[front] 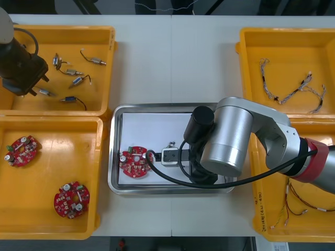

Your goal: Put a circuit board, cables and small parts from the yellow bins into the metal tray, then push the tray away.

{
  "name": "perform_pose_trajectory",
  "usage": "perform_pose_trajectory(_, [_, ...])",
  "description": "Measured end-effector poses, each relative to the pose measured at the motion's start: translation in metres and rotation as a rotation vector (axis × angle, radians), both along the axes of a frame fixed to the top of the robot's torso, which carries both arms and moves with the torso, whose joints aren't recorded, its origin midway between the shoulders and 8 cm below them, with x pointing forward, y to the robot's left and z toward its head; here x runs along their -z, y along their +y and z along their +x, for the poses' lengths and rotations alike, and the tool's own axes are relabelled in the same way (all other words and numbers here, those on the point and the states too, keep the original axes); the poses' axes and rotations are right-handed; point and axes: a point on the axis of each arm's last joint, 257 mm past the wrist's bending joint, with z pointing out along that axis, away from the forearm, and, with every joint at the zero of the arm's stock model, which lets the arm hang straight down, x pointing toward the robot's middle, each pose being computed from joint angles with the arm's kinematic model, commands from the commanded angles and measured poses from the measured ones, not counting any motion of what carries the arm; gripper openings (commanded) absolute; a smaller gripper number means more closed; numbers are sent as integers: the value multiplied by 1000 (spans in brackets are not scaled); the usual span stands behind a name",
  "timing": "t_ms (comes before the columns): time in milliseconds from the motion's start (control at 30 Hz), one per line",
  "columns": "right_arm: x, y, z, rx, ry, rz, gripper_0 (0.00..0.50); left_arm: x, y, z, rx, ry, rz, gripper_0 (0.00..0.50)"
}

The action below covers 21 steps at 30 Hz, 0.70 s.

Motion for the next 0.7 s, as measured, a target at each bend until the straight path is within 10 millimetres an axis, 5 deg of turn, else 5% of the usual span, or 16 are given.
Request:
perform_pose_trajectory(100, [0, 0, 0, 1, 0, -1, 66, 9, -2, 4, -8, -7, -13, 500])
perform_pose_trajectory(133, [0, 0, 0, 1, 0, -1, 139, 11, -4, 4, -8, -7, -15, 500])
perform_pose_trajectory(167, [0, 0, 0, 1, 0, 0, 322, 13, -5, 4, -8, -5, -16, 500])
perform_pose_trajectory(200, [0, 1, 1, 0, -2, 0, 435, 16, -5, 4, -7, -3, -14, 500])
perform_pose_trajectory(233, [0, 1, 1, 0, -4, 0, 491, 18, -5, 4, -5, 1, -9, 500])
perform_pose_trajectory(700, [-6, 6, 1, -8, -13, 8, 500, 36, 2, 1, 1, 23, 38, 500])
